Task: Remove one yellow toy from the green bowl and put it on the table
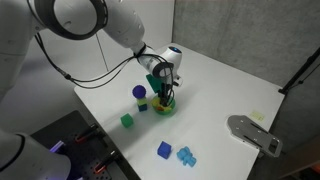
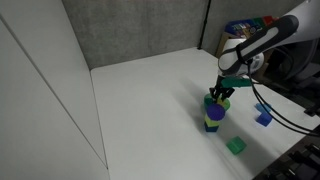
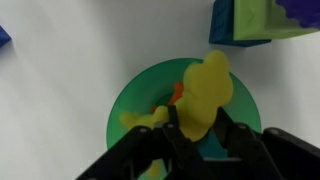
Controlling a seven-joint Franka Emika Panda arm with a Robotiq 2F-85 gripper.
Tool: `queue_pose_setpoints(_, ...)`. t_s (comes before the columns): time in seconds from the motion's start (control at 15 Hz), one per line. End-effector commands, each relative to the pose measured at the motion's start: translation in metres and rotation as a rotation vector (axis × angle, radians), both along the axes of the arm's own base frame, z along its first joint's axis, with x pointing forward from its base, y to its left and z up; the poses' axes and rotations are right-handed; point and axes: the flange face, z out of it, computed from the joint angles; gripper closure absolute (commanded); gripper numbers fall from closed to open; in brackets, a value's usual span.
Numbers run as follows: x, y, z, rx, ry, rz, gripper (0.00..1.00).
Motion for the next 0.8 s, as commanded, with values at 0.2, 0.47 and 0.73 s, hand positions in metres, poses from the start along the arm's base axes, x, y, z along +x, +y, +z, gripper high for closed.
queue_pose_setpoints(0.2, 0.007, 0.001, 0.044, 0.055, -0.060, 0.017, 0.93)
queue_pose_setpoints(0.47, 0.015, -0.011, 0.074, 0.086, -0.107, 0.015, 0.92)
queue_pose_setpoints(0.73, 0.018, -0.046, 0.088, 0.063, -0.134, -0.009, 0.92)
